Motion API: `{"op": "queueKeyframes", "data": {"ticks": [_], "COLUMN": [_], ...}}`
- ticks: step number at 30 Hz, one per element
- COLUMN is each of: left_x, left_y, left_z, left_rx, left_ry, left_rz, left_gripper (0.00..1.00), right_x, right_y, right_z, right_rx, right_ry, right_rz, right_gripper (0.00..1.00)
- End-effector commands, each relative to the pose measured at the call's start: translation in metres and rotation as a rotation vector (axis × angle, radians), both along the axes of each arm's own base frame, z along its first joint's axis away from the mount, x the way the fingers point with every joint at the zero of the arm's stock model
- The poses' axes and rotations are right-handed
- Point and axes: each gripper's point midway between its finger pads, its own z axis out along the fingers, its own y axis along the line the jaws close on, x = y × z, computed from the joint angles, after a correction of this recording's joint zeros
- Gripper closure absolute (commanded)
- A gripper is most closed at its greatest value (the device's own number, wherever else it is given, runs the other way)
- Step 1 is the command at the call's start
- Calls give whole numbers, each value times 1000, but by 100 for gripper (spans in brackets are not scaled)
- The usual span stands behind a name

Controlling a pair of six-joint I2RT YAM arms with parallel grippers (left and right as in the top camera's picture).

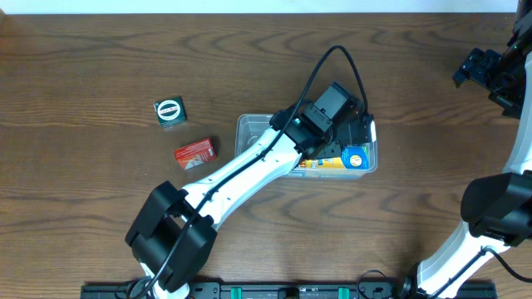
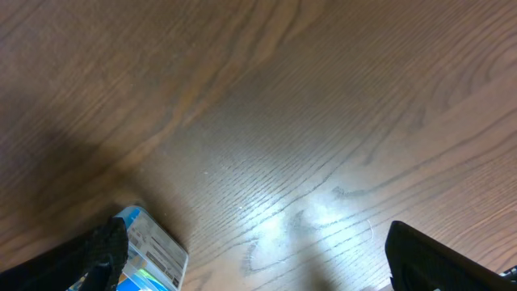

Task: Pack container
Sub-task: 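Lower the Panadol box upright into the container's back edge, then open the left gripper and withdraw it from the container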

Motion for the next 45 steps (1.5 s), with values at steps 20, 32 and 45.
{"op": "queueKeyframes", "data": {"ticks": [20,32,45], "left_x": [7,12,-1], "left_y": [-3,2,-16], "left_z": [0,1,4], "left_rx": [28,38,-122], "left_ry": [-50,-59,89], "left_rz": [-64,-26,166], "left_gripper": [32,32,81], "right_x": [0,0,0], "right_y": [-6,-6,-6], "right_z": [2,2,2], "right_rx": [-17,-17,-17], "right_ry": [-3,-2,-3], "right_rz": [0,1,1], "right_gripper": [1,1,1]}}
